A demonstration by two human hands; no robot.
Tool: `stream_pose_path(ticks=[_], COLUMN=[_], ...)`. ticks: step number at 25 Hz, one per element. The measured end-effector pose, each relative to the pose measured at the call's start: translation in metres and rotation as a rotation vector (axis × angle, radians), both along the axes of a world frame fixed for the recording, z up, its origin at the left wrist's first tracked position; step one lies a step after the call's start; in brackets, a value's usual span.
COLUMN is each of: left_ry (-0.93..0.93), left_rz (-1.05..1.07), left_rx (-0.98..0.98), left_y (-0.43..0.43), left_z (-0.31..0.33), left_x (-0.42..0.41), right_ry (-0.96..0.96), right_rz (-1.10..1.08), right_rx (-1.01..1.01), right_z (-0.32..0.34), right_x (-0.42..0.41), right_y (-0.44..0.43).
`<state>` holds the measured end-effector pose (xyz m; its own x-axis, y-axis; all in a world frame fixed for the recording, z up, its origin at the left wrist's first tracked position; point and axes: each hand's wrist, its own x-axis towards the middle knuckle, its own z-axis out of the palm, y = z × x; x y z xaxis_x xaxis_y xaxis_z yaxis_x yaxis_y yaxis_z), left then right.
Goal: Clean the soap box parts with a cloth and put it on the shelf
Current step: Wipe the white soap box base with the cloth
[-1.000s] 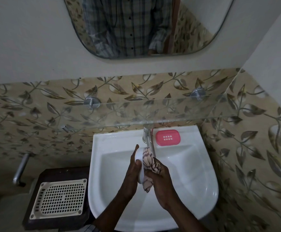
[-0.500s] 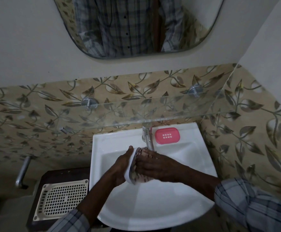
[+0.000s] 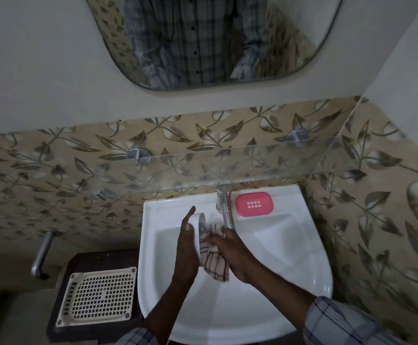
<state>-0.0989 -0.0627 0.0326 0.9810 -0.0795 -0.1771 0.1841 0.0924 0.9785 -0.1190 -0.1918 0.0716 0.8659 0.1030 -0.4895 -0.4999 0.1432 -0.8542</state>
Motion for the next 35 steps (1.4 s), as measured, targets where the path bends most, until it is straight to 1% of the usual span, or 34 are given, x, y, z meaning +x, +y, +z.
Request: stream_pose_path(ticks=[1, 2, 3, 4, 5, 6, 7, 8, 9, 10, 11, 12, 13, 14, 15, 16, 17, 18, 20, 21, 22, 23, 24, 25, 26, 27, 28, 29, 30, 31, 32, 33, 34, 35], left_ry=[-0.077, -0.101, -0.09, -0.056, -0.009, 0.11, 0.308, 0.542, 0.75, 0.878, 0.907, 0.863, 0.801, 0.717, 0.672, 0.664, 0.657, 0.653, 0.655, 0.69, 0.733, 0.759, 0.763, 0.759, 0.75, 0.737, 0.72, 0.698, 0.682, 0.653, 0.607, 0.556, 0.526, 0.507], left_rz=[-0.064, -0.122, -0.159, -0.193, -0.221, -0.225, -0.187, -0.179, -0.24, -0.304, -0.322, -0.287, -0.221, -0.154, -0.112, -0.098, -0.101, -0.113, -0.127, -0.149, -0.179, -0.217, -0.251, -0.284, -0.285, -0.272, -0.228, -0.157, -0.082, -0.025, -0.009, -0.035, -0.06, -0.075], left_rx=[-0.052, -0.068, -0.066, -0.093, -0.173, -0.285, -0.406, -0.493, -0.547, -0.555, -0.496, -0.386, -0.326, -0.277, -0.236, -0.228, -0.249, -0.296, -0.42, -0.508, -0.593, -0.677, -0.737, -0.781, -0.795, -0.82, -0.831, -0.809, -0.74, -0.624, -0.48, -0.379, -0.331, -0.324], left_y=[-0.001, -0.003, -0.003, 0.0, 0.007, 0.016, 0.023, 0.026, 0.026, 0.025, 0.021, 0.013, 0.006, 0.001, -0.001, -0.001, 0.003, 0.011, 0.02, 0.021, 0.021, 0.021, 0.021, 0.022, 0.021, 0.02, 0.018, 0.014, 0.011, 0.007, 0.004, 0.001, 0.0, 0.002], left_z=[-0.006, -0.007, -0.009, -0.01, -0.01, -0.005, 0.001, 0.009, 0.018, 0.029, 0.035, 0.036, 0.034, 0.03, 0.025, 0.019, 0.015, 0.011, 0.007, 0.006, 0.004, 0.0, -0.004, -0.004, -0.002, 0.001, 0.004, 0.007, 0.008, 0.011, 0.013, 0.015, 0.018, 0.02], left_x=[-0.004, -0.006, -0.008, -0.011, -0.012, -0.012, -0.004, 0.007, 0.018, 0.025, 0.029, 0.029, 0.026, 0.022, 0.019, 0.017, 0.015, 0.016, 0.015, 0.013, 0.01, 0.003, -0.005, -0.012, -0.016, -0.018, -0.019, -0.02, -0.021, -0.019, -0.017, -0.018, -0.019, -0.019], right_ry=[0.027, -0.007, -0.077, -0.163, -0.253, -0.363, -0.548, -0.796, -1.043, -1.217, -1.263, -1.184, -1.03, -0.829, -0.622, -0.421, -0.249, -0.133, 0.002, 0.033, 0.023, -0.016, -0.084, -0.152, -0.225, -0.321, -0.462, -0.607, -0.662, -0.602, -0.469, -0.339, -0.253, -0.203], right_rz=[-0.046, -0.031, 0.012, 0.057, 0.096, 0.137, 0.214, 0.317, 0.402, 0.449, 0.47, 0.473, 0.444, 0.403, 0.362, 0.284, 0.171, 0.042, -0.161, -0.182, -0.134, -0.038, 0.087, 0.215, 0.326, 0.392, 0.365, 0.268, 0.165, 0.107, 0.079, 0.088, 0.11, 0.123], right_rx=[0.116, 0.16, 0.164, 0.116, 0.003, -0.162, -0.367, -0.599, -0.79, -0.92, -0.981, -0.963, -0.88, -0.752, -0.566, -0.332, -0.095, 0.095, 0.362, 0.42, 0.407, 0.311, 0.134, -0.126, -0.434, -0.76, -1.029, -1.198, -1.226, -1.159, -1.048, -0.946, -0.862, -0.745], right_z=[0.004, 0.008, 0.008, 0.007, 0.007, 0.004, 0.0, -0.004, -0.009, -0.013, -0.015, -0.014, -0.012, -0.008, -0.006, -0.004, -0.002, -0.001, 0.001, 0.006, 0.011, 0.017, 0.022, 0.028, 0.034, 0.037, 0.038, 0.038, 0.036, 0.034, 0.032, 0.028, 0.024, 0.023], right_x=[0.004, 0.006, 0.004, 0.0, -0.002, -0.005, -0.007, -0.008, -0.008, -0.01, -0.012, -0.012, -0.013, -0.014, -0.013, -0.013, -0.013, -0.012, -0.009, -0.008, -0.006, -0.003, 0.001, 0.006, 0.01, 0.012, 0.012, 0.007, -0.001, -0.008, -0.014, -0.018, -0.018, -0.014], right_y=[0.0, 0.0, 0.0, -0.001, -0.005, -0.011, -0.018, -0.023, -0.028, -0.028, -0.025, -0.021, -0.017, -0.014, -0.011, -0.011, -0.013, -0.018, -0.029, -0.033, -0.034, -0.032, -0.03, -0.029, -0.029, -0.027, -0.024, -0.018, -0.007, 0.004, 0.015, 0.022, 0.022, 0.017])
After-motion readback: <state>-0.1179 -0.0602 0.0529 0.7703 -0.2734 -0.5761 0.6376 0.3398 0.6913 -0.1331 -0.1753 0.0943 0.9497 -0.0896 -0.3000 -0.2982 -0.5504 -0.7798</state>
